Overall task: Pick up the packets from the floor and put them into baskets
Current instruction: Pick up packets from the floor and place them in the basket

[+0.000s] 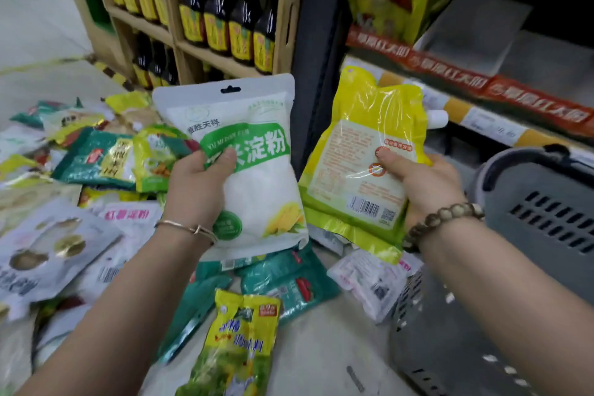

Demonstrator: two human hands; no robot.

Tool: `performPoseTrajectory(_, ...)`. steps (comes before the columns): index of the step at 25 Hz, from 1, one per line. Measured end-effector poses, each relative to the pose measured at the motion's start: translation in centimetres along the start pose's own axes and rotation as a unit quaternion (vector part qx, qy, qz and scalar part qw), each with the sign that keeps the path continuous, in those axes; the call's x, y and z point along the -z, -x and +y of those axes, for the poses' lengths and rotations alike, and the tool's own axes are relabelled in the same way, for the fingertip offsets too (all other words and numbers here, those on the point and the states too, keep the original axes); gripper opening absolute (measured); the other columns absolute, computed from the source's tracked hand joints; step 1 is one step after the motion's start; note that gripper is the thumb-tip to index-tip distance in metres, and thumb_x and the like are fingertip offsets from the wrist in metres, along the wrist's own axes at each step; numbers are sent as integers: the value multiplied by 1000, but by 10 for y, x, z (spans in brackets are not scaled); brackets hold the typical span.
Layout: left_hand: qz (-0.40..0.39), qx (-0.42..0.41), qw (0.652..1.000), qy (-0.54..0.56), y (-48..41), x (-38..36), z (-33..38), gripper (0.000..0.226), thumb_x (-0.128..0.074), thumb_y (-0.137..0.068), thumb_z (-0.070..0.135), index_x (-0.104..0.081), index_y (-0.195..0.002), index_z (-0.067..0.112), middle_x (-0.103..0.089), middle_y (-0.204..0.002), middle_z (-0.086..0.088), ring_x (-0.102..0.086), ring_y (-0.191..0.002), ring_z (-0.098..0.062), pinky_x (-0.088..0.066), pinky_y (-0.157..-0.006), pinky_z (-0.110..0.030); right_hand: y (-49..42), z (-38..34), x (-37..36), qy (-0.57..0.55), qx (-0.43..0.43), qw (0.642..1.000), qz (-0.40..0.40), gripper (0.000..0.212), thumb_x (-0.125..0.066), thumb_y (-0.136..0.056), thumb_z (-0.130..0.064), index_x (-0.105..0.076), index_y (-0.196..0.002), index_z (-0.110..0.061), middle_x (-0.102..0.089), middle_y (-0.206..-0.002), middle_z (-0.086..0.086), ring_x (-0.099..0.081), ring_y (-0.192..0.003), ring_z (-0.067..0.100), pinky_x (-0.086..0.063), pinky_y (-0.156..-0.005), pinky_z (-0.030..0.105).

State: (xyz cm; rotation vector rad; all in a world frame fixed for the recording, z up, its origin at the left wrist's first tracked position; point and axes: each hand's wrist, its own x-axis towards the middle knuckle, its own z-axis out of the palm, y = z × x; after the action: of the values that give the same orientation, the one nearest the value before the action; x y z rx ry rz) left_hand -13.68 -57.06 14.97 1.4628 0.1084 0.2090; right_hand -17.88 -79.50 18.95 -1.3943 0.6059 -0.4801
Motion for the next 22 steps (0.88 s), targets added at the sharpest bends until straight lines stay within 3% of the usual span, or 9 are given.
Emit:
performPoseTrajectory(3,-40,54,993,97,15,-22,25,16,-58,-90,14,-63,-75,10,-67,-68,-2,-62,-59,-14,-50,-60,-24,-1,-41,25,-14,-1,1000,-17,17,-76,-72,-7,-63,-82,-11,-72,-69,5,-70,-61,21,-57,-50,34)
performPoseTrajectory(6,-103,106,977,152,33,-54,51,14,-55,-91,10,-66,-82,7,-73,-72,-4,-68,-59,-15,-56,-53,-24,-6,-75,62,-8,10,999,-48,16,-73,-73,-4,-65,-87,-8,-73,-72,8,-71,-63,24,-56,-48,36)
performPoseTrajectory(11,-227,134,949,172,64,-136,80,20,-50,-93,10,-68,-85,5,-74,-80,-9,-70,-66,-21,-58,-61,-37,-23,-106,148,2,19,998,-53,22,-71,-71,-4,-66,-92,-5,-73,-78,12,-71,-67,27,-54,-47,36)
performPoseTrajectory(15,-289,114,949,45,89,-215,83,17,-55,-89,5,-66,-85,-7,-70,-90,-22,-66,-81,-32,-52,-81,-47,-45,-104,228,27,9,1000,-5,30,-74,-62,-6,-64,-90,-6,-73,-74,12,-70,-63,27,-53,-45,37)
performPoseTrajectory(17,-337,60,936,-85,98,-251,73,19,-57,-89,7,-64,-80,-7,-65,-88,-25,-59,-85,-32,-49,-82,-46,-53,-90,270,42,-13,999,11,31,-74,-58,-8,-65,-88,-6,-72,-73,13,-70,-60,27,-53,-44,36)
performPoseTrajectory(19,-389,12,893,-225,110,-286,54,19,-56,-90,13,-59,-72,8,-61,-79,-14,-56,-84,-27,-47,-80,-39,-61,-62,312,74,-53,995,48,35,-77,-56,-8,-65,-88,-5,-72,-74,15,-70,-61,30,-55,-48,39)
performPoseTrajectory(22,-441,-5,822,-359,134,-329,12,19,-55,-91,11,-65,-91,-4,-64,-96,-21,-60,-96,-30,-38,-69,-25,-70,-5,359,186,-95,966,150,24,-83,-62,-12,-67,-78,-5,-70,-72,14,-66,-64,27,-53,-62,33)
